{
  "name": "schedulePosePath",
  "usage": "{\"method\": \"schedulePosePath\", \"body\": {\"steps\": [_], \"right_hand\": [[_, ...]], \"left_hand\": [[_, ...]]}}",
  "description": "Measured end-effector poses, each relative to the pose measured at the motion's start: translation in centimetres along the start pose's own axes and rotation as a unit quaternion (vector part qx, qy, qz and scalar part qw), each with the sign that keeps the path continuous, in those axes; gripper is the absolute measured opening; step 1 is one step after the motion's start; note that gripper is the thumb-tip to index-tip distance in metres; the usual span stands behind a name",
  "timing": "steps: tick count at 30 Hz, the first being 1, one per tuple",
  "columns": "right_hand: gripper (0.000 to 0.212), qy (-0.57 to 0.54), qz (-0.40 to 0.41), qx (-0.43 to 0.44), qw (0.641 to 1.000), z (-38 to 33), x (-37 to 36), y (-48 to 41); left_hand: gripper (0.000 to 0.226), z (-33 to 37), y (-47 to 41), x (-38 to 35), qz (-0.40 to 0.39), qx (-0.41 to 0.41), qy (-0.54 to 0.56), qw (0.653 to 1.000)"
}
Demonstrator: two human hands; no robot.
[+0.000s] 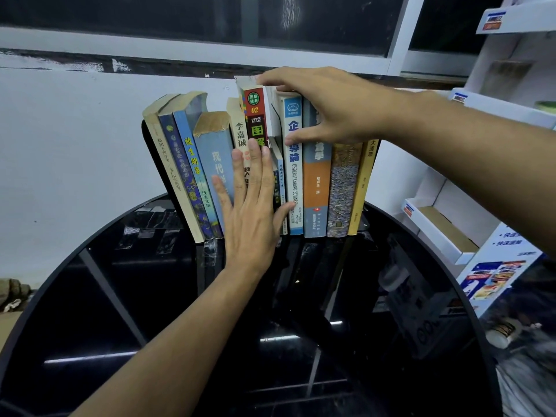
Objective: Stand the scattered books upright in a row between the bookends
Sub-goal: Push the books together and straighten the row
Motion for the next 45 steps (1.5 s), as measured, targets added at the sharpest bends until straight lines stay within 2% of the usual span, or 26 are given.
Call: {"method": "schedulePosePath", "body": {"steps": [23, 31, 36, 45], "right_hand": [[0.082, 0.014, 0.016, -0.013, 1.000, -0.4, -0.3, 0.2], [0.093, 0.006, -0.048, -0.017, 0.999, 0.5, 1.0, 0.9], [0.085, 0.015, -0.060, -0.015, 0.998, 0.9, 1.5, 1.9], [0.075, 0.013, -0.037, -0.007, 0.999, 1.2, 1.1, 1.8]], "left_hand": [[0.098, -0.2, 0.1, 0.0, 0.005, -0.007, -0.007, 1.000], [0.101, 0.9, 0.1, 0.9, -0.018, -0.013, 0.061, 0.998], [0.102, 2.5, -0.5, 0.6, -0.011, -0.061, 0.050, 0.997], [0.099, 2.4, -0.7, 0.0, 0.002, -0.072, 0.002, 0.997]]}}
Point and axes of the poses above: each hand's wrist, its own y-axis away from the middle knuckle, its own x-axis out of the back of the hand, z = x × y, the point moved 3 cm from there along -y, towards the middle knuckle, and after that the axes turned 6 degrees about -y, right-handed, at the moved point
